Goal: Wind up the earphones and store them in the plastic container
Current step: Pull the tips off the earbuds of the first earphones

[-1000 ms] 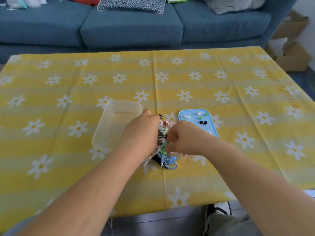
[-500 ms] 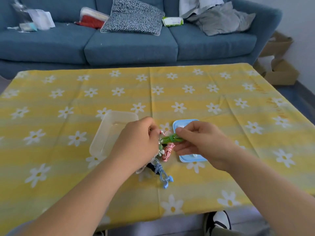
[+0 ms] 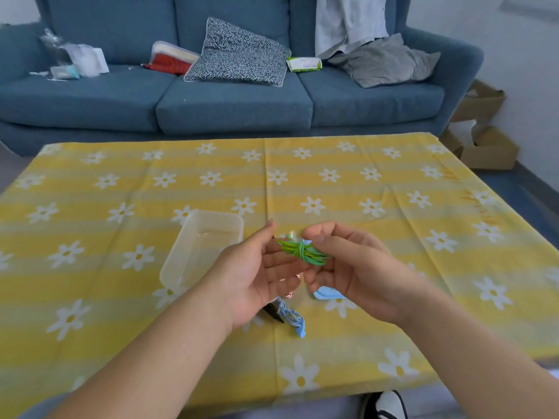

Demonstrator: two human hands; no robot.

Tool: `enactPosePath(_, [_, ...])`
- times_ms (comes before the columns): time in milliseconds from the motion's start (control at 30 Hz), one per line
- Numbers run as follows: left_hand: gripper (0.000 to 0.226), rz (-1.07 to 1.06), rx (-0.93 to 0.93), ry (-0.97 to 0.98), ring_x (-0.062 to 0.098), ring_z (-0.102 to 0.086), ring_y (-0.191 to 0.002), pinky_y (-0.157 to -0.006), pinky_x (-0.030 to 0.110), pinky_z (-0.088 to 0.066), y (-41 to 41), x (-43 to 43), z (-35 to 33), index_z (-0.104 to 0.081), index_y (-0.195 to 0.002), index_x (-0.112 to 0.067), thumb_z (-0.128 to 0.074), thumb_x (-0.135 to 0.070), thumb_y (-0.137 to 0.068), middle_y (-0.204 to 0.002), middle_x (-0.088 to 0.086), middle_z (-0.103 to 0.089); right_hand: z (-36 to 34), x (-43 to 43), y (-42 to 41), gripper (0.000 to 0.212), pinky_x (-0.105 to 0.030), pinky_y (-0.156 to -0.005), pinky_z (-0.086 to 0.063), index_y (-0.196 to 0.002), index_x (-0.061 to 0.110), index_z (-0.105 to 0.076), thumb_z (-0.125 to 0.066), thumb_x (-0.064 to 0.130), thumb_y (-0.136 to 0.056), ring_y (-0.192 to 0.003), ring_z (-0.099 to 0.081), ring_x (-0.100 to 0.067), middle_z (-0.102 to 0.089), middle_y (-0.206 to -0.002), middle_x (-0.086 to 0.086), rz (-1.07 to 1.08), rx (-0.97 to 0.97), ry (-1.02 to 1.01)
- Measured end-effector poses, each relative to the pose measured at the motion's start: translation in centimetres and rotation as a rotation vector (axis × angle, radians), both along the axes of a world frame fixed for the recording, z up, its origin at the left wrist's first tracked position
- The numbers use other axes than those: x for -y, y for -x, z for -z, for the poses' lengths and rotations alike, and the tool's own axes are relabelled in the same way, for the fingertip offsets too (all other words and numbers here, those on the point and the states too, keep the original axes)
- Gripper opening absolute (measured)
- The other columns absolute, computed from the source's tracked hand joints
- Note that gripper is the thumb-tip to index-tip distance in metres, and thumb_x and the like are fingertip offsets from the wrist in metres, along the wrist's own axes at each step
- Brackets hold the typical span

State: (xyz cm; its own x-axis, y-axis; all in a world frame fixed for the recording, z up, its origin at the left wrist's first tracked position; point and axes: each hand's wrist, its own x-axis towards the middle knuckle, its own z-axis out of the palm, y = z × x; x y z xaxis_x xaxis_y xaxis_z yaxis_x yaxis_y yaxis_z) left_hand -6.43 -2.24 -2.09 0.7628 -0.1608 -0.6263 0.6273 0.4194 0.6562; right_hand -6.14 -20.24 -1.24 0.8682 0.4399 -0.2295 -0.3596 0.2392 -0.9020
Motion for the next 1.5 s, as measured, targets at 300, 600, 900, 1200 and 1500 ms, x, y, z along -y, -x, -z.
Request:
enactPosePath(300, [0.013, -0.127, 0.074, 0.102, 0.017, -0.073, -0.069, -0.074, 0.038, -0.060, -0.7, -0.9, -0.2, -0.062, -0.114, -0.011, -0.057, -0.011, -0.101, -0.083, 0.007, -0.078, 1.4, -0.6, -0.1, 0.021, -0.048, -0.072, -0.058, -0.098, 0.008, -0.056, -0.072, 0.004, -0.086, -0.069, -0.066, -0.036, -0.063, -0.090, -0.023, -0.235, -0.023, 0.223])
enactPosePath(600, [0.011, -0.060, 0.222, -0.070, 0.013, -0.062, -0.056, -0.045, 0.020, -0.043, -0.3, -0.6, -0.1, -0.066, -0.106, -0.006, -0.060, -0.003, -0.099, -0.083, 0.012, -0.076, 2.0, -1.0, -0.7, 0.027, -0.052, -0.092, -0.059, -0.115, 0.004, -0.064, -0.075, 0.009, -0.090, -0.093, -0.072, -0.031, -0.076, -0.104, -0.020, -0.017, -0.003, 0.357])
enactPosePath(900, [0.009, 0.063, 0.310, -0.239, 0.020, -0.064, -0.058, -0.048, 0.028, -0.044, -0.1, 0.9, 1.0, -0.065, -0.105, -0.005, -0.060, -0.012, -0.101, -0.075, 0.013, -0.071, 2.3, -0.1, -1.3, 0.016, -0.037, -0.077, -0.060, -0.101, -0.001, -0.073, -0.076, -0.001, -0.086, -0.080, -0.075, -0.032, -0.078, -0.090, -0.021, 0.167, 0.120, 0.257])
enactPosePath(1200, [0.028, 0.010, 0.348, -0.511, 0.024, -0.074, -0.072, -0.079, 0.051, -0.064, -1.2, 0.9, 1.9, -0.066, -0.086, -0.006, -0.066, -0.031, -0.098, -0.082, 0.016, -0.075, 3.6, 0.1, -1.8, 0.011, -0.040, -0.084, -0.062, -0.100, 0.004, -0.071, -0.075, 0.009, -0.091, -0.093, -0.075, -0.035, -0.078, -0.095, -0.017, 0.181, 0.151, 0.426])
enactPosePath(1500, [0.023, -0.085, 0.335, -0.331, 0.026, -0.063, -0.060, -0.065, 0.035, -0.055, -1.1, 0.2, 1.1, -0.056, -0.063, -0.008, -0.070, 0.002, -0.077, -0.065, 0.015, -0.067, 3.9, 0.1, -2.1, 0.020, -0.034, -0.075, -0.062, -0.117, 0.003, -0.064, -0.065, 0.005, -0.097, -0.090, -0.074, -0.034, -0.078, -0.102, -0.020, 0.209, -0.016, 0.271])
